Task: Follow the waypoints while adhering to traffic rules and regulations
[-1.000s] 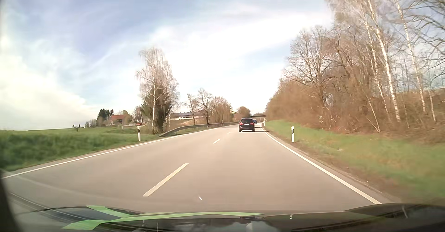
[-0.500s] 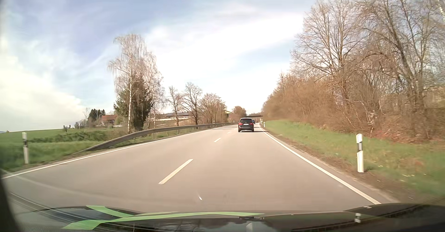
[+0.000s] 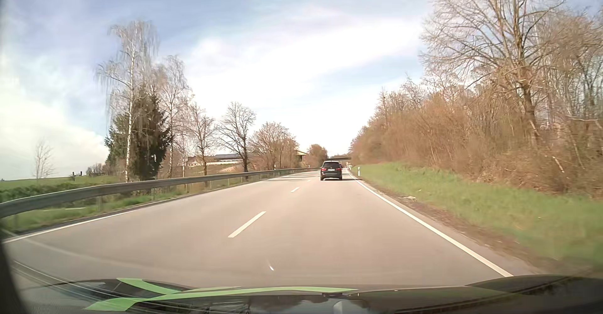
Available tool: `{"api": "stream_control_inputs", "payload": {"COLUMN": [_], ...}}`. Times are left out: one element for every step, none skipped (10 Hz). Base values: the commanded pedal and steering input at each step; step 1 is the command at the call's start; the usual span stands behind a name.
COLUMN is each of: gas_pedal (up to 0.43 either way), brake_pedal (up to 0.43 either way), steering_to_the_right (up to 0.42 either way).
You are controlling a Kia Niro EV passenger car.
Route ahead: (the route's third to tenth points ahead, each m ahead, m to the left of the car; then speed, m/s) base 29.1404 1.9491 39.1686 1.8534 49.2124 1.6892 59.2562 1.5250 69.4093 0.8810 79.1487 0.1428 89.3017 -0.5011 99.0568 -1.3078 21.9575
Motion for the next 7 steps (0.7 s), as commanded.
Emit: {"api": "stream_control_inputs", "payload": {"gas_pedal": [0.138,0.138,0.138,0.138,0.138,0.138,0.138], "brake_pedal": [0.0,0.0,0.0,0.0,0.0,0.0,0.0], "steering_to_the_right": [0.007,0.006,0.006,0.006,0.005,0.005,0.005]}}
